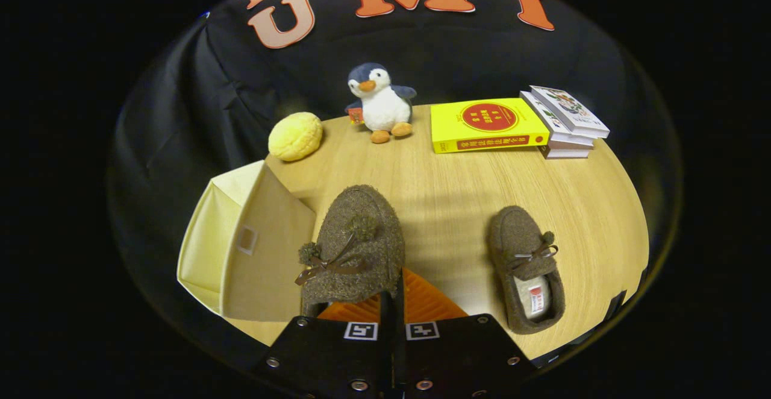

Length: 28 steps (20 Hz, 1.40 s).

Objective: Open the storage box then place both shoes into the box .Put the left shoe in first, then the right shoe, with the right side of both shoes facing outward in a uniform manner.

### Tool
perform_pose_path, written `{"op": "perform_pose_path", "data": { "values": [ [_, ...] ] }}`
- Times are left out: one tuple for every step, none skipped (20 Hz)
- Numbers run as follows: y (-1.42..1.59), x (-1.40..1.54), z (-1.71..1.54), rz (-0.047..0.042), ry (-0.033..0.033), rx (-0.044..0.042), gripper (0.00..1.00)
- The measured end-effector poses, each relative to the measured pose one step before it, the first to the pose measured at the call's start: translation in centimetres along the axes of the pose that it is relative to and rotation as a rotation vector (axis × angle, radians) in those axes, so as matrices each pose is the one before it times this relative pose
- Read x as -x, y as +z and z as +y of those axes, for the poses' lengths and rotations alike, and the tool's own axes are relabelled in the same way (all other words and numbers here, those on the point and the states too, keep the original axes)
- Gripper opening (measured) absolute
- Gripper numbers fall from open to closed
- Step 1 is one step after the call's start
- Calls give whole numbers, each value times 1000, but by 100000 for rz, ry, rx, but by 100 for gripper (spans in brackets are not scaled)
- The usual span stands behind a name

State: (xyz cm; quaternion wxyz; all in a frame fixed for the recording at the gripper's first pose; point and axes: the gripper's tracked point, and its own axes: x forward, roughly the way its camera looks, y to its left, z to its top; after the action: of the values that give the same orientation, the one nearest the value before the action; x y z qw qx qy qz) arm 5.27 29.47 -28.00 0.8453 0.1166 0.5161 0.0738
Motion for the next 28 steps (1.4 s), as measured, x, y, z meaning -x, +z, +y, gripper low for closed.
{"op": "perform_pose_path", "data": {
  "values": [
    [474,447,1651,319,1615,150,3],
    [433,410,1444,238,1022,144,3],
    [450,367,1469,366,1251,150,3],
    [376,248,1715,652,1677,499,3],
    [541,184,1729,175,2294,858,3],
    [540,-73,1779,-185,2386,739,3],
    [467,-208,1772,66,2035,770,3],
    [394,-374,1509,118,1243,597,3],
    [302,-603,1372,502,693,798,3],
    [255,-608,1491,280,308,618,3],
    [145,-786,1164,743,110,430,3],
    [111,-911,1226,984,216,-87,2],
    [12,-812,1173,1316,375,-356,3],
    [52,-865,1329,1142,153,-454,3],
    [-20,-866,924,1425,-303,-294,3],
    [-23,-879,867,1254,-466,-302,3],
    [-132,-951,370,954,-841,-230,3],
    [-182,-1009,399,1176,-1198,-271,3],
    [-317,-716,457,1068,-1300,-344,3],
    [-327,-743,253,1594,-1223,-765,3],
    [-562,-632,392,2121,-690,-1111,3],
    [-520,-710,310,2111,-602,-1342,3],
    [-510,-646,240,1645,-724,-878,3],
    [-250,-668,85,834,-1135,-419,3],
    [-260,-644,-116,634,-1682,135,3],
    [-238,-552,-180,644,-2005,-413,3],
    [-399,-746,-74,1175,-1303,-505,3],
    [-343,-514,198,1734,372,-527,3]
  ]
}}
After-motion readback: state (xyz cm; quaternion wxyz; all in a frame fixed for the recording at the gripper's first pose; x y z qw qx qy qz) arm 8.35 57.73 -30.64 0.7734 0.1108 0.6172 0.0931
